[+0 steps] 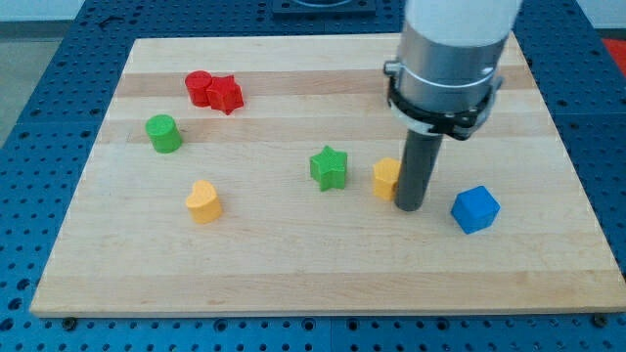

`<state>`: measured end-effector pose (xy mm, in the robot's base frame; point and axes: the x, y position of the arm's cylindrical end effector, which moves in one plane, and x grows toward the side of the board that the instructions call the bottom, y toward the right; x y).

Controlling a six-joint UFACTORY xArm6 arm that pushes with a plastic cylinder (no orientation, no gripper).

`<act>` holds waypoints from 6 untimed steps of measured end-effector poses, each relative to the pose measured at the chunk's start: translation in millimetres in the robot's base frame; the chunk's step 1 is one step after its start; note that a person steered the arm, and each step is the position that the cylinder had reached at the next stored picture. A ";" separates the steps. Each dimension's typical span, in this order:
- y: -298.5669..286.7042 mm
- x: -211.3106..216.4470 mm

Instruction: Push the yellow hexagon closer to the green star

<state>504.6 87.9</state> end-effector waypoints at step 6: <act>-36.7 -16.9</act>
